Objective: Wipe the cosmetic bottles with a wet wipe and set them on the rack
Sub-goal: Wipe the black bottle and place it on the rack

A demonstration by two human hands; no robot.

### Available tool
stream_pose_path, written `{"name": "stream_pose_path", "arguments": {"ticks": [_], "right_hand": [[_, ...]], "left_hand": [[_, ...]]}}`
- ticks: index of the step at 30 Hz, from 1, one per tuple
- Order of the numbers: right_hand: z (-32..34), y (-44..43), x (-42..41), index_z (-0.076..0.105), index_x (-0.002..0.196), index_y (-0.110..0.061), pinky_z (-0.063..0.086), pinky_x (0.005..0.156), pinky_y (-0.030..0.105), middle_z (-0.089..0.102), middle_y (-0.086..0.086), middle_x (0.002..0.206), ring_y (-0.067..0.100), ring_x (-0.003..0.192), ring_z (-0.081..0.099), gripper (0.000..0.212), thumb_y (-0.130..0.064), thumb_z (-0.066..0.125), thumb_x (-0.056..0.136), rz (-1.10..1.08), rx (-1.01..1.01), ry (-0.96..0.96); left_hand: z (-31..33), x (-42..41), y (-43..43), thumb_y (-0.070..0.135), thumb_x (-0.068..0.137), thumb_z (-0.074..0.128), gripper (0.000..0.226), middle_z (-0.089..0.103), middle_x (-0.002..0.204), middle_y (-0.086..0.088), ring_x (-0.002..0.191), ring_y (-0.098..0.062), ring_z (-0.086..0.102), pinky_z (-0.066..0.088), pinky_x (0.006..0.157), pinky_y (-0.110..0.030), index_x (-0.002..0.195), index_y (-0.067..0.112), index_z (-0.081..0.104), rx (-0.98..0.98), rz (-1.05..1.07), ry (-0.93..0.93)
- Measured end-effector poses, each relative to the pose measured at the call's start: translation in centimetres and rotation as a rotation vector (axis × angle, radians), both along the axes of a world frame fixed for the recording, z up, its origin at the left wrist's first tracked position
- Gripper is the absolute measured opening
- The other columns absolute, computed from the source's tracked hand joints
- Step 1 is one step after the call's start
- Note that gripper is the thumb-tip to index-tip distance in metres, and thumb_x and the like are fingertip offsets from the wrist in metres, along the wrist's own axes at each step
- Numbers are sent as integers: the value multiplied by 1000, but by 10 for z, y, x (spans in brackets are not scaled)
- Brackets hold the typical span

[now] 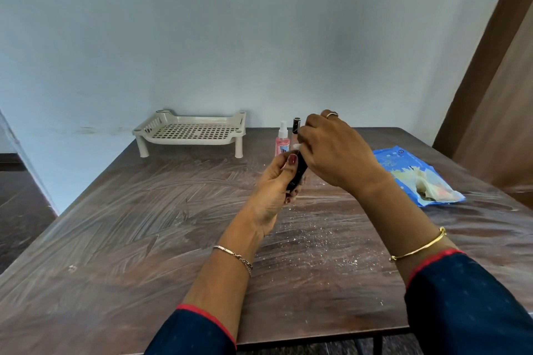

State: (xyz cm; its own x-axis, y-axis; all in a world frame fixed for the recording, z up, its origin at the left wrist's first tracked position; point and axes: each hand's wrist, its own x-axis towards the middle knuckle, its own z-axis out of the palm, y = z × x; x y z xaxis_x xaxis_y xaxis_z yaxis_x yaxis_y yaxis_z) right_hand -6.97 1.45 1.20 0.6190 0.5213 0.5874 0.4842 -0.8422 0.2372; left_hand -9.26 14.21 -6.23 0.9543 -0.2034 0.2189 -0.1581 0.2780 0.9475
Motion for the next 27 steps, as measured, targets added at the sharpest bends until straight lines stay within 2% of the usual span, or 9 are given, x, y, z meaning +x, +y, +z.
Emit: {"name": "stream_pose_path", "arguments": {"ticks": [5,8,10,11,14,17,18,22,27], "right_hand": [[-6,-8,1,52,67,-12,30,60,32,52,0,63,15,60,44,28,-26,37,87,57,456,288],[-13,-4,2,63,81,-16,45,61,28,64,-2,73,11,65,56,13,-23,57,91,159,926,448],[-18,0,1,69,83,-16,54,65,32,69,-1,78,11,69,63,2,-18,69,84,208,1229,435],[-21,2,0,70,81,-17,56,68,33,70,-1,78,11,71,66,2,-16,72,81,211,1289,386],[-27,10,-8,70,89,-20,54,77,26,71,-7,85,6,82,66,10,-13,69,82,164,1164,252],[-34,15,-22,70,105,-11,47,83,19,68,1,103,12,95,63,24,-2,61,85,132,812,111],[-37,15,-26,70,107,-8,46,82,19,66,4,106,17,97,63,27,1,59,84,137,703,53],[-46,12,-33,68,110,-3,56,69,37,65,10,106,31,87,64,33,2,66,78,158,445,-43],[-42,11,-25,66,114,-5,53,61,35,66,10,107,30,86,62,39,1,70,75,79,263,-96]], "left_hand": [[3,-4,-3,37,98,42,21,55,76,0,57,-5,42,33,53,-18,103,27,60,50,30,-14],[4,-4,-2,36,99,42,20,56,75,2,57,-7,42,31,54,-21,100,29,60,-7,26,-3],[4,-5,-2,34,99,42,19,57,75,2,58,-8,42,29,55,-23,101,29,60,-59,-19,20],[4,-5,-2,33,99,42,18,57,76,2,59,-9,43,29,55,-23,101,28,59,-84,-46,34],[2,-5,-4,31,100,41,18,59,79,1,62,-11,47,30,56,-25,102,25,58,-170,-102,81],[0,-4,-3,29,100,39,19,63,85,1,64,-12,51,32,56,-26,109,23,56,-232,-114,105],[0,-3,-3,28,100,38,21,65,86,1,65,-11,51,34,56,-26,112,22,55,-244,-110,112],[-1,-2,-3,26,102,35,26,63,98,-4,74,-16,49,33,58,-28,121,20,53,-295,-108,115],[0,1,-1,26,102,35,29,59,101,-6,66,-14,45,31,53,-25,125,22,52,-289,-92,94]]}}
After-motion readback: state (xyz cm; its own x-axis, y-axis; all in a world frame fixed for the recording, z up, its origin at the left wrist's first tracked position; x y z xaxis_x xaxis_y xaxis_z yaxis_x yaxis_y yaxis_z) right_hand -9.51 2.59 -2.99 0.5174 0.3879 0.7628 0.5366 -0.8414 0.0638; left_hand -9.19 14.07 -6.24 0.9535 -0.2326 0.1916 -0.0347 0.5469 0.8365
